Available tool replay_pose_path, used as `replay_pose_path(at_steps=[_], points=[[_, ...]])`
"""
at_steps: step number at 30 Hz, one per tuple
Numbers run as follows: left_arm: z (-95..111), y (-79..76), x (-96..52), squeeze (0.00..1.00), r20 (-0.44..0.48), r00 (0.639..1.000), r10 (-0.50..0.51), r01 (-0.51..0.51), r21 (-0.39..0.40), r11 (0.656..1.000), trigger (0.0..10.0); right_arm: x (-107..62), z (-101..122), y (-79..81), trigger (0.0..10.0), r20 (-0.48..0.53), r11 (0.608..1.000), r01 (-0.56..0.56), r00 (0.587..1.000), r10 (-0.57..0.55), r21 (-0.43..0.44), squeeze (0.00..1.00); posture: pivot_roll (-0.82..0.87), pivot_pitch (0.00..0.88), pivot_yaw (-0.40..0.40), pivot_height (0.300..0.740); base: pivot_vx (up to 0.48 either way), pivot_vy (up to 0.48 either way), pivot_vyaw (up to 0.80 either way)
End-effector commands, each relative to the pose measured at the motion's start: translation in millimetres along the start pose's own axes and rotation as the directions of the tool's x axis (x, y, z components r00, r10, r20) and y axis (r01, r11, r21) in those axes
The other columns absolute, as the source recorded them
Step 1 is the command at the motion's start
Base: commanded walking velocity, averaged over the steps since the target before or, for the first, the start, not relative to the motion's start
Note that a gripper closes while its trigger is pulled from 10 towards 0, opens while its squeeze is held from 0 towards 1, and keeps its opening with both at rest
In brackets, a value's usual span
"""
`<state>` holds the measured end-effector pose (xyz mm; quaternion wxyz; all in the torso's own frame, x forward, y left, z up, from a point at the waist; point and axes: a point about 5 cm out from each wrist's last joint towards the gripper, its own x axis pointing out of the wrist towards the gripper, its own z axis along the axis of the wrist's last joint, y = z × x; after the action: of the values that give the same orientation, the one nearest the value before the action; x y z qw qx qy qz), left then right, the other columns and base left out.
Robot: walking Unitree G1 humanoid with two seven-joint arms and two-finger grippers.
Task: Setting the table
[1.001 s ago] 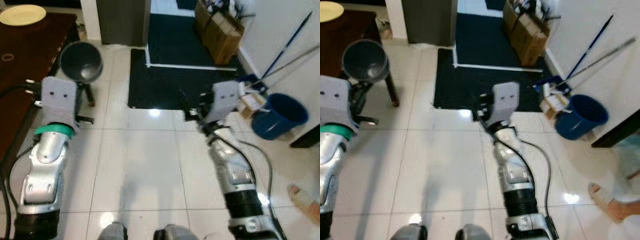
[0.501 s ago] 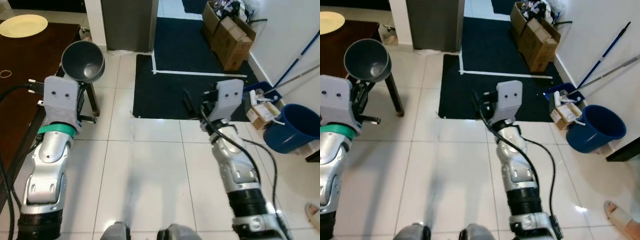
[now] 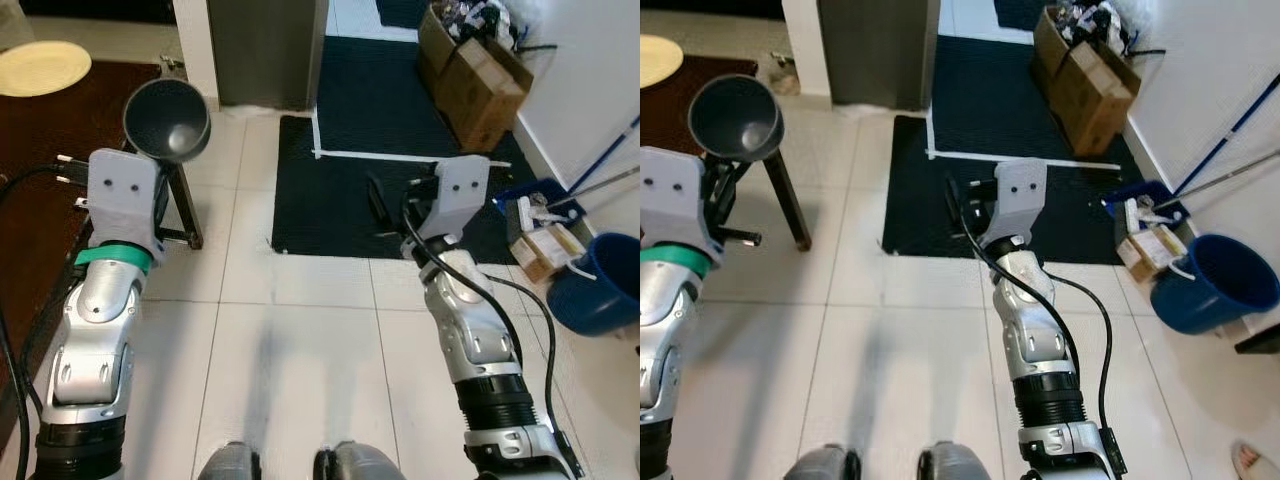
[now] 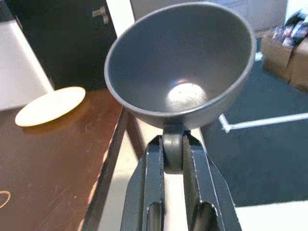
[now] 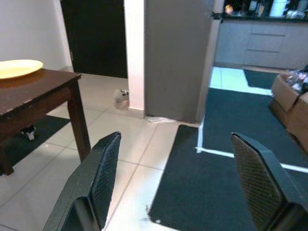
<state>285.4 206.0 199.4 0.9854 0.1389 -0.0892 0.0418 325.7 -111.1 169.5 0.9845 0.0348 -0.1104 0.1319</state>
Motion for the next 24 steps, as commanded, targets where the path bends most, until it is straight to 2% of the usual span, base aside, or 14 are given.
replay_pose_path(at_steps=[1, 11, 19, 24], points=[[0, -3.1, -0.7, 0.00, 0.002, 1.000, -0.011, 0.011, -0.002, 1.000, 10.0, -1.1, -1, -3.9, 10.0, -0.008, 1.000, 0.011, 1.000, -0.011, -0.001, 0.00, -0.04, 0.008, -0.021, 0.740, 0.431, 0.000, 0.00], [0, -4.5, -1.3, 0.00, -0.001, 1.000, -0.018, 0.018, -0.005, 1.000, 10.0, -0.7, -1, -4.3, 10.0, -0.008, 1.000, 0.014, 1.000, -0.014, 0.002, 0.00, -0.04, 0.009, -0.020, 0.740, 0.391, 0.000, 0.00], [-1, -8.5, -2.8, 0.00, -0.021, 0.999, -0.032, 0.031, -0.051, 0.998, 10.0, 0.1, -1, -6.6, 10.0, -0.011, 1.000, 0.024, 1.000, -0.024, 0.000, 0.00, -0.04, 0.007, -0.020, 0.740, 0.000, 0.000, 0.00], [-4, -15.9, -5.7, 0.00, -0.059, 0.996, -0.064, 0.056, -0.130, 0.990, 10.0, 2.4, 2, -11.8, 10.0, -0.004, 0.998, 0.065, 0.998, -0.065, 0.013, 0.00, -0.04, 0.001, -0.018, 0.740, 0.000, 0.000, 0.80]])
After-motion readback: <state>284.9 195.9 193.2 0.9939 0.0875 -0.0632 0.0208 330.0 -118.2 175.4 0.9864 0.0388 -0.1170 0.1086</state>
